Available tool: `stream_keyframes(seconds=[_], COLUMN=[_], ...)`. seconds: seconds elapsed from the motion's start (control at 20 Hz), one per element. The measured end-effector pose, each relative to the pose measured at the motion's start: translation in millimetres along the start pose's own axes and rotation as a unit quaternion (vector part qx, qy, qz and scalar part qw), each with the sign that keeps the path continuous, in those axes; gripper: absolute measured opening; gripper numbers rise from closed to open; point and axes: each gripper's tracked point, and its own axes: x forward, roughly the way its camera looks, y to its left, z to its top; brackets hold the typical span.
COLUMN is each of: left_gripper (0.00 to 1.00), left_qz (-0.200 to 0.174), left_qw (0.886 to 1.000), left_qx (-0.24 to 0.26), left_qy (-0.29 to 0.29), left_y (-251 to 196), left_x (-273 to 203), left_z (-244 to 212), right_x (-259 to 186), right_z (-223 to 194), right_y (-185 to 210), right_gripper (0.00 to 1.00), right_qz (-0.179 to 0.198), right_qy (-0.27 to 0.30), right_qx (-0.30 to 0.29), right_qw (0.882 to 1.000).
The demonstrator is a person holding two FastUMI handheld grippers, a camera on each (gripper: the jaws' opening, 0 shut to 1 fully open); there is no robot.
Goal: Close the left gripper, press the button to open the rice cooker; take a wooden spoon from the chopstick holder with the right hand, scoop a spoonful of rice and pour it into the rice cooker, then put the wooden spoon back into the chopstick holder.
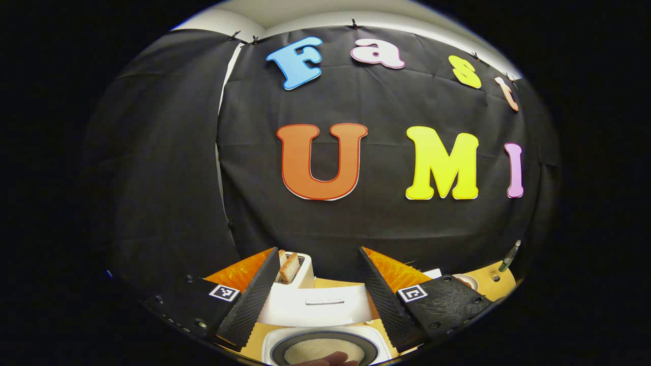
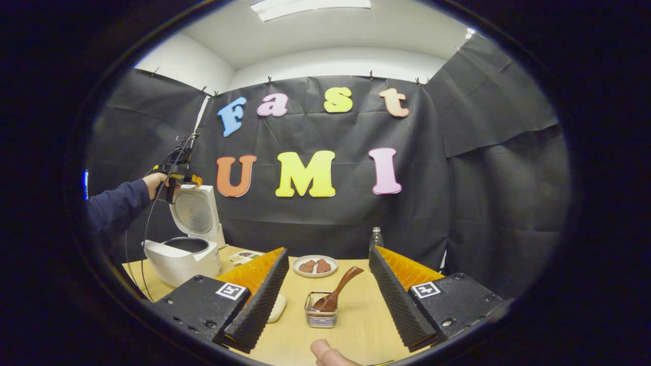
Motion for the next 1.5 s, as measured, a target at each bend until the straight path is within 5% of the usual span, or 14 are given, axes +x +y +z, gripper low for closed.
stream_keyframes(seconds=[0.5,0.95,1.5], left_gripper=[0.94,0.95,0.96], left_qz=[-0.046,-0.049,-0.024], left_qw=[0.997,0.994,0.988], left_qx=[-0.025,-0.018,0.013], left_qy=[0.062,0.095,0.152], left_y=[-20.8,-18.4,-16.7], left_x=[-77.0,-114.1,-122.4], left_z=[-82.7,-157.1,-218.2], right_x=[-18.3,-51.4,-78.5], right_z=[-24.4,-43.6,-34.8], right_y=[39.1,77.9,81.9], right_gripper=[1.00,1.00,1.00], right_qz=[0.041,0.075,0.055], right_qy=[0.030,0.044,-0.003], right_qx=[0.024,0.038,0.033], right_qw=[0.998,0.995,0.998])
